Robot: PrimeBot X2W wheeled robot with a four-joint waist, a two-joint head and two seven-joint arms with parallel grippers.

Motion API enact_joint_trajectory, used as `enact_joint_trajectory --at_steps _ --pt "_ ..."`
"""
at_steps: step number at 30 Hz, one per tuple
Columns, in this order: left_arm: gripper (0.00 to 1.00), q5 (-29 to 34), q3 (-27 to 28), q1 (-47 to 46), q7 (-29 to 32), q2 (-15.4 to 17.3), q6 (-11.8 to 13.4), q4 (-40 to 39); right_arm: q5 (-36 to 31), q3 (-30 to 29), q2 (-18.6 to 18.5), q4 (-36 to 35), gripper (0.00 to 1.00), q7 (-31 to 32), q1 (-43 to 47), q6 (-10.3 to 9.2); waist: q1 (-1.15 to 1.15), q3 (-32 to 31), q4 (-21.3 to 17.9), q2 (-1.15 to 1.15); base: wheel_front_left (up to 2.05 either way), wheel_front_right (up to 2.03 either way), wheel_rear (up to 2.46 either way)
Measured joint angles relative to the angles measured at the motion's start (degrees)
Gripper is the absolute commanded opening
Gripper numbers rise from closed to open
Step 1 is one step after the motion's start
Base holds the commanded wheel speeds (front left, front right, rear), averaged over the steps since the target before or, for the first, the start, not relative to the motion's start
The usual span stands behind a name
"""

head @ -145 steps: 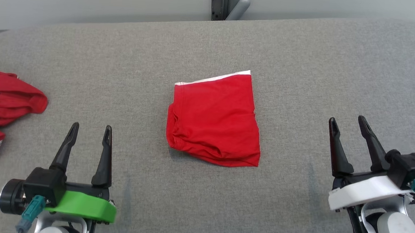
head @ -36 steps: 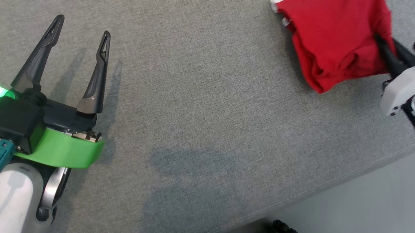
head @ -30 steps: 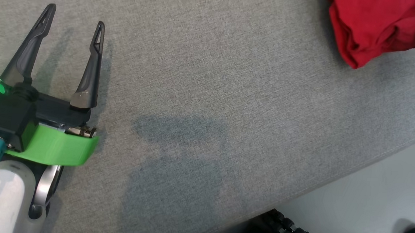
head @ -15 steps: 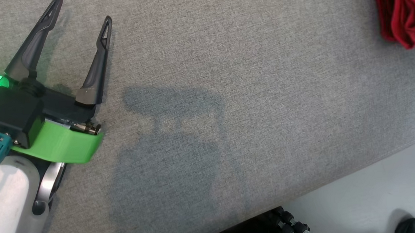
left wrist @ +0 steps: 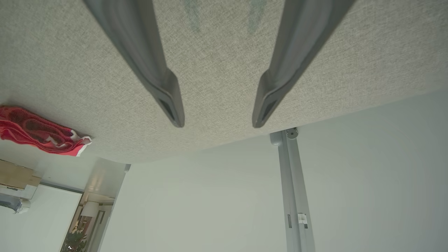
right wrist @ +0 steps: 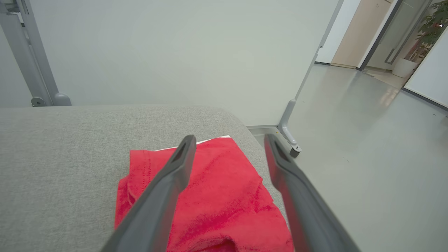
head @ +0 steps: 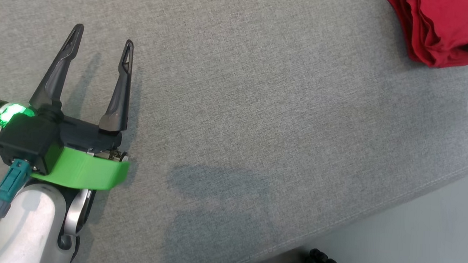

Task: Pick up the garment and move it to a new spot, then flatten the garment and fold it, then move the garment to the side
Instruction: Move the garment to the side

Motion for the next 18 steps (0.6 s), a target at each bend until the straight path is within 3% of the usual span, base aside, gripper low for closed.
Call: enact_joint_trajectory --at_steps 9,18 --pt "1.0 -2.4 0.9 3.7 -4.1 -2.2 1.8 3.9 -3.4 -0.8 8.8 -11.7 1.0 0.0 10.6 0.0 0.0 -5.3 4.1 0.0 0.0 0.0 0.0" --pt "1.0 -3.9 1.8 5.9 -7.1 -3.8 3.2 7.6 -5.0 0.7 10.6 -14.8 1.0 0.0 14.4 0.0 0.0 -9.6 9.0 0.0 0.0 0.0 0.0"
